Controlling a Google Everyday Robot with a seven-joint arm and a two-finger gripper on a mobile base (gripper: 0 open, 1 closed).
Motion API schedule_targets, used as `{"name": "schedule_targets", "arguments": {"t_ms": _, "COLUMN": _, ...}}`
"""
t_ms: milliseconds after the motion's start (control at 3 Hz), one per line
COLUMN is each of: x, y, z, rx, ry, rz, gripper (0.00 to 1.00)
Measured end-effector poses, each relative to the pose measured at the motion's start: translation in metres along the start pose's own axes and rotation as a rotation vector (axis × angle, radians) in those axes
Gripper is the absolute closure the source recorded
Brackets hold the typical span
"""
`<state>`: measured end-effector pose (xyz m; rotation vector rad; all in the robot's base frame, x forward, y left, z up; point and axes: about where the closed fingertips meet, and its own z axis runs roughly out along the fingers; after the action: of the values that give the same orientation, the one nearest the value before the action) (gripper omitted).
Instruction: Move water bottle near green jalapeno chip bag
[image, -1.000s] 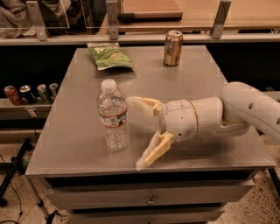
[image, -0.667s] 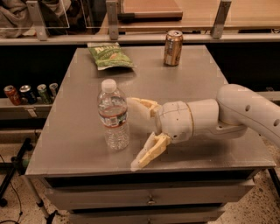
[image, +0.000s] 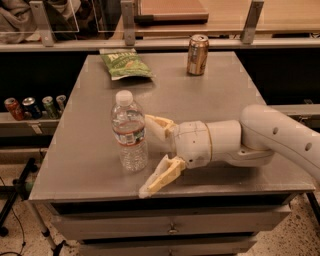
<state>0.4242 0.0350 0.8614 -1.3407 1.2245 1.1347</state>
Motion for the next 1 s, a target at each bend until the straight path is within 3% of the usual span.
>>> {"name": "schedule_targets", "arguments": {"t_ms": 333, "x": 0.0030, "y": -0.0019, "z": 0.0052, "rx": 0.001, "ry": -0.011, "rz": 0.002, "gripper": 0.00}}
{"name": "schedule_targets", "arguments": {"t_ms": 667, "x": 0.0036, "y": -0.0031, "z": 0.0084, "rx": 0.002, "ry": -0.021, "rz": 0.000, "gripper": 0.13}}
{"name": "schedule_targets", "arguments": {"t_ms": 1000, "x": 0.0037, "y": -0.0041, "z": 0.0110, "rx": 0.003, "ry": -0.030, "rz": -0.002, "gripper": 0.36}}
